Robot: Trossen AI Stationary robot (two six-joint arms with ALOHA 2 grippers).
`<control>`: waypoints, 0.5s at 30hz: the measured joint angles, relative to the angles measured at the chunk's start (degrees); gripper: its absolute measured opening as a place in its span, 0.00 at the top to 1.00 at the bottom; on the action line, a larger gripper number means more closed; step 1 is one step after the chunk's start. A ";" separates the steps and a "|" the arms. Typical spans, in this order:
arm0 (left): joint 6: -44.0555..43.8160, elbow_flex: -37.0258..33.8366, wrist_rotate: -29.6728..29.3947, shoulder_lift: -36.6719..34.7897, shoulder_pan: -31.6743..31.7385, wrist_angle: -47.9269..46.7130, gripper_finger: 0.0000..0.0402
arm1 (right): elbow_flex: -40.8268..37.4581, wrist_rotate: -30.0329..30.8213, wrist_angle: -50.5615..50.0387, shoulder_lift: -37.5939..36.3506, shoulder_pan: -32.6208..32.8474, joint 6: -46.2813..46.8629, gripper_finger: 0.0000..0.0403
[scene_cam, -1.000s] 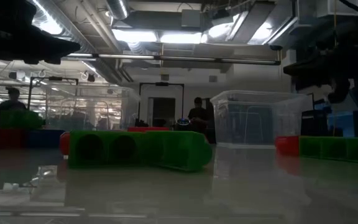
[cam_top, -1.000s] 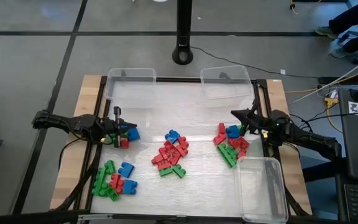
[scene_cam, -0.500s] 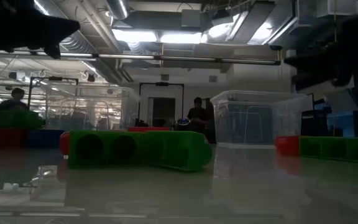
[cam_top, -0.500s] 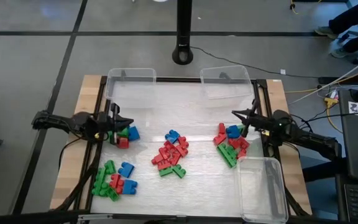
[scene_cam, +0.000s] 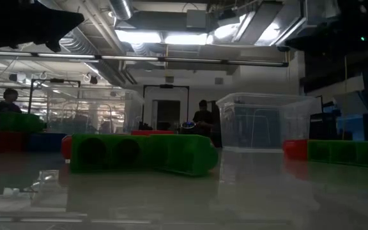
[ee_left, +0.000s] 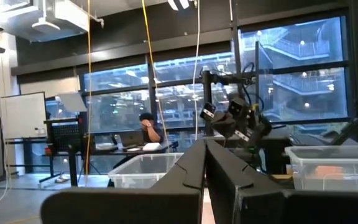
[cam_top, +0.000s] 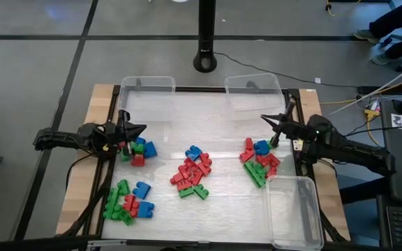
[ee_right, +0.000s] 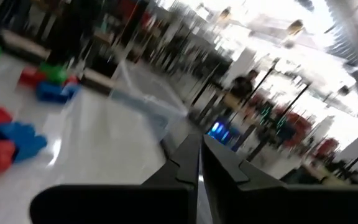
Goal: Sort blocks
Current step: Put the red game piece into the top right transparent bin
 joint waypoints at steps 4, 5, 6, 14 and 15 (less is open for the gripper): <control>-0.04 0.00 0.02 0.00 0.26 0.38 0.99 | 9.67 -1.89 -10.14 10.27 0.01 -0.98 0.95; -0.08 0.00 0.02 0.00 0.26 0.36 0.99 | 12.22 -2.54 -12.61 12.77 0.01 -1.20 0.95; -0.09 0.00 0.02 0.00 0.26 0.27 0.99 | 14.82 -3.07 -15.19 14.94 0.01 -1.27 0.95; -0.17 0.00 0.02 0.00 0.26 0.08 0.99 | 31.26 -4.07 -32.41 31.36 0.01 -1.27 0.95; -0.17 0.00 0.02 0.00 0.26 0.13 0.99 | 32.72 -4.18 -33.79 33.00 -0.01 -1.21 0.95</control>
